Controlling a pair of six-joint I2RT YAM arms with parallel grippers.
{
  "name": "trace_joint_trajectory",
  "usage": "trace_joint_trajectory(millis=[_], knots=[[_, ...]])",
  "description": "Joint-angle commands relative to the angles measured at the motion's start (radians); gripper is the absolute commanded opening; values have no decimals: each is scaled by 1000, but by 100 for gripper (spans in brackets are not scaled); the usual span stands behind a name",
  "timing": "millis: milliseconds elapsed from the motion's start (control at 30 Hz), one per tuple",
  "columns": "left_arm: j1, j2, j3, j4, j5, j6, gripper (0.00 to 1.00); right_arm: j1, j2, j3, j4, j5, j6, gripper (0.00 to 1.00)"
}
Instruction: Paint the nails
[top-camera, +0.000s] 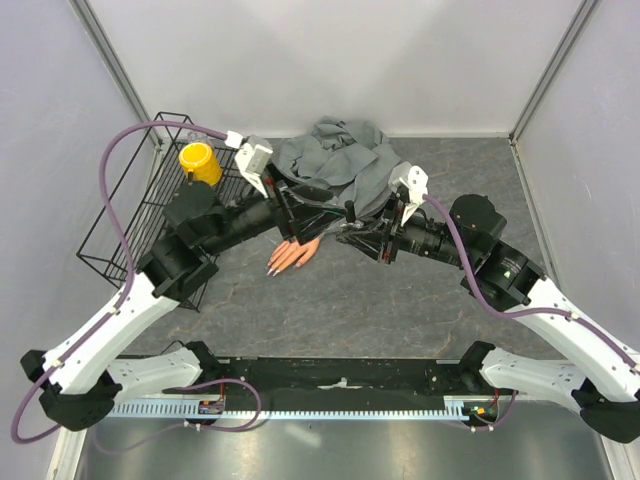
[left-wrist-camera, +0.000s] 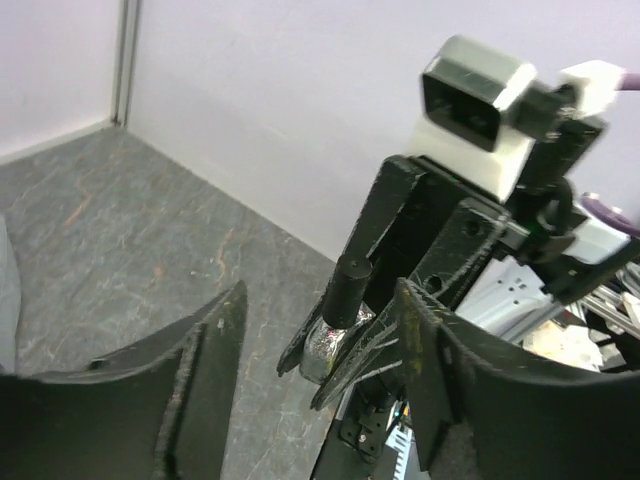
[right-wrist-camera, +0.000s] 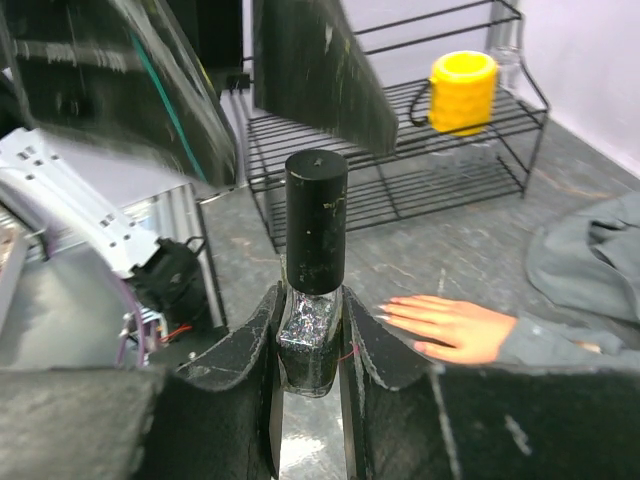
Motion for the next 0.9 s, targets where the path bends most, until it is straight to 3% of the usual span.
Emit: trace_joint_trajectory(millis=[0, 167, 400, 533, 600, 667, 700, 733, 767, 800, 833, 867], knots=[[-78, 30, 38, 30, -185, 21, 62, 0, 13, 59, -7, 110, -24, 0], [-136, 79, 54, 32, -262, 69, 56, 0, 19, 65, -9, 113, -24, 0], [-147, 96, 48, 32, -241, 78, 38, 0, 13, 65, -4, 117, -20, 0], [-147, 98, 35, 51, -146, 78, 2, 0, 3, 56, 14, 82, -15, 0], [-125, 105, 9, 140, 111, 98, 2, 0, -10, 35, 54, 44, -17, 0], [-98, 157, 10, 250, 402, 69, 2, 2, -31, 15, 97, -108, -12, 0], [-82, 188, 8, 310, 706, 36, 2, 0, -39, -10, 165, -183, -1, 0], [-82, 212, 10, 381, 838, -91, 2, 0, -48, -25, 224, -399, 44, 0], [-84, 235, -8, 492, 937, -180, 2, 0, -51, -45, 297, -498, 115, 0], [-85, 268, -30, 745, 1048, -280, 2, 2, -50, -94, 529, -604, 206, 0], [-85, 278, -56, 918, 1078, -499, 2, 2, -39, -122, 674, -667, 453, 0], [-84, 292, -80, 1035, 1118, -585, 2, 5, -31, -149, 826, -742, 576, 0]])
